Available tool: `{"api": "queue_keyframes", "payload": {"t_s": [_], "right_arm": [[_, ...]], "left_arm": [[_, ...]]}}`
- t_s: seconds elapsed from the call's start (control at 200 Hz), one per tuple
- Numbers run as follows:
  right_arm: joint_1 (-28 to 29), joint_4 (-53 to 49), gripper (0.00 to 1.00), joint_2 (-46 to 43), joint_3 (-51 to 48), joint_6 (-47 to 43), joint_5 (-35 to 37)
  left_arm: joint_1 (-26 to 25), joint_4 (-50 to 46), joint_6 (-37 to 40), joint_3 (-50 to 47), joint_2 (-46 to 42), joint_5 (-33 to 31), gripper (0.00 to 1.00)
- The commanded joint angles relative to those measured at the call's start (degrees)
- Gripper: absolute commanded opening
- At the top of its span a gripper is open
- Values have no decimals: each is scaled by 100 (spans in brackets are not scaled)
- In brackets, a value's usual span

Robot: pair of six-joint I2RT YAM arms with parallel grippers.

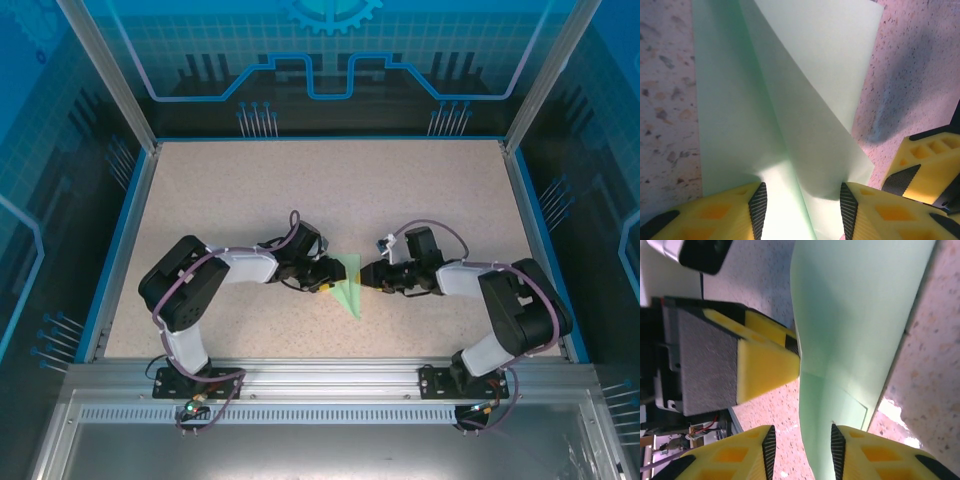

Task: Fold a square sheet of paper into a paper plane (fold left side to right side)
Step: Fourth fold the wing at the center of the table.

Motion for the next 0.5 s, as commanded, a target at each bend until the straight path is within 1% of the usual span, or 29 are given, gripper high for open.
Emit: {"api": "queue_keyframes", "payload": {"t_s": [0.0, 0.295, 0.495], "right_arm": [[-36, 100, 36, 267, 240, 24, -342], [145, 341, 31, 862, 500, 163, -360], [229, 427, 30, 1017, 553, 203, -399]], "left_arm": [[-27, -302, 146, -3, 214, -205, 47], [-25, -293, 150, -2, 206, -193, 47], [-22, -292, 160, 2, 216, -184, 47]]}}
